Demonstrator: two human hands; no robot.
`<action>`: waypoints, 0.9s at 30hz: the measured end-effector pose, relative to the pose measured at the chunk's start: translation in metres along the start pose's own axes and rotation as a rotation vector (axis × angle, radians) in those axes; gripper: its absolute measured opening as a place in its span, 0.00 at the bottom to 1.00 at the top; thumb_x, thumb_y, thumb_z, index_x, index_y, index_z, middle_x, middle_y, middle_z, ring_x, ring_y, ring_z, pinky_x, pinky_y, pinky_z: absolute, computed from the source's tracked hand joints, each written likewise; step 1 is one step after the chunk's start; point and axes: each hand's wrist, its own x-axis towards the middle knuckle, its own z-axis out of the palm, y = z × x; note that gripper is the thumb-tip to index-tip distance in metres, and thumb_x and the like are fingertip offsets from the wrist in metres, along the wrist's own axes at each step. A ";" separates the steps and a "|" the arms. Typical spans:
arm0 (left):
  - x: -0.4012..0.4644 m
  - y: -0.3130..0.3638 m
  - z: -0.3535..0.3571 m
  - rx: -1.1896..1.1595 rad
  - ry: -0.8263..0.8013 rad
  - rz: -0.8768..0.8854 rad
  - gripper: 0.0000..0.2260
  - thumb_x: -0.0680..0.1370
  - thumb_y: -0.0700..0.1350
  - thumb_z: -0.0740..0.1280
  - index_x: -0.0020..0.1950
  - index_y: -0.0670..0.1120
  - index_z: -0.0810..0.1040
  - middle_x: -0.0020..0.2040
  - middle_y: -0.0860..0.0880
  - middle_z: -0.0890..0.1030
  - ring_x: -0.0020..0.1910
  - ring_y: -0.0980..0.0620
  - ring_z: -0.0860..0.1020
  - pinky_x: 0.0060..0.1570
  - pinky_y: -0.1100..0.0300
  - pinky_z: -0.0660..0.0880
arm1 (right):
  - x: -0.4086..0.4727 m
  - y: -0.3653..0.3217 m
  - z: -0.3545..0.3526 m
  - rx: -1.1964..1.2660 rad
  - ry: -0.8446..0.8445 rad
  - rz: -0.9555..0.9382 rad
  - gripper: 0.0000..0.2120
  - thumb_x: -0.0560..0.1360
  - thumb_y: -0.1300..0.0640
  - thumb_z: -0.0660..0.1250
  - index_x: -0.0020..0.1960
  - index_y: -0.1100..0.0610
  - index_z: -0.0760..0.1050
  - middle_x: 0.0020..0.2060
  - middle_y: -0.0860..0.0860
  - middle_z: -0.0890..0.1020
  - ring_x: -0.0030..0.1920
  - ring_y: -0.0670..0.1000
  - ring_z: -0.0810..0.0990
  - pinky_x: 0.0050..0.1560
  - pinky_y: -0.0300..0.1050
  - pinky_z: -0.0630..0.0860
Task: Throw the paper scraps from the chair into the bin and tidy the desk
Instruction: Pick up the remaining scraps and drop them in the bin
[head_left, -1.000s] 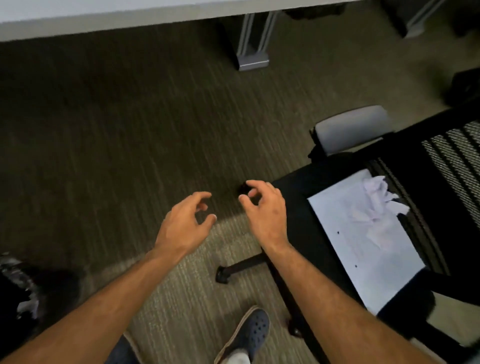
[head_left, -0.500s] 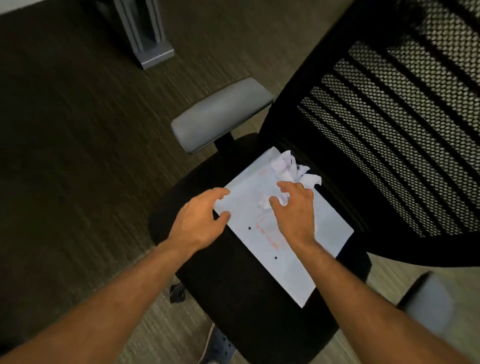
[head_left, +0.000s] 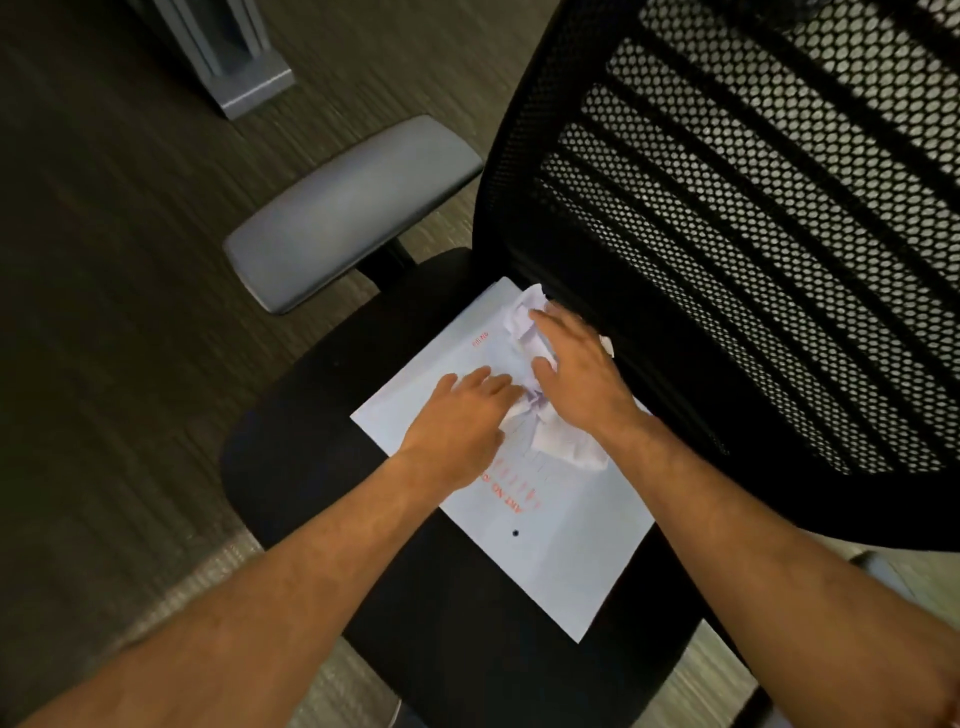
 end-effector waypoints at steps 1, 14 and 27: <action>-0.001 -0.002 0.002 0.024 -0.003 -0.001 0.25 0.78 0.41 0.70 0.75 0.50 0.69 0.75 0.49 0.71 0.76 0.46 0.64 0.73 0.45 0.60 | 0.005 0.000 0.001 -0.011 -0.009 -0.009 0.28 0.80 0.61 0.66 0.78 0.55 0.64 0.79 0.53 0.62 0.77 0.56 0.62 0.74 0.45 0.61; -0.023 -0.027 -0.016 -0.044 0.108 -0.110 0.15 0.78 0.39 0.68 0.64 0.50 0.79 0.59 0.50 0.81 0.56 0.49 0.78 0.57 0.51 0.76 | -0.017 -0.008 0.029 -0.108 -0.101 0.030 0.31 0.75 0.55 0.74 0.74 0.53 0.66 0.70 0.52 0.70 0.65 0.58 0.68 0.57 0.50 0.75; -0.030 -0.029 -0.025 -0.221 0.184 -0.276 0.09 0.78 0.41 0.69 0.58 0.50 0.81 0.53 0.52 0.82 0.52 0.54 0.77 0.50 0.63 0.71 | -0.038 -0.007 0.031 -0.085 0.111 -0.053 0.42 0.65 0.44 0.80 0.72 0.51 0.65 0.67 0.53 0.70 0.63 0.57 0.69 0.54 0.51 0.77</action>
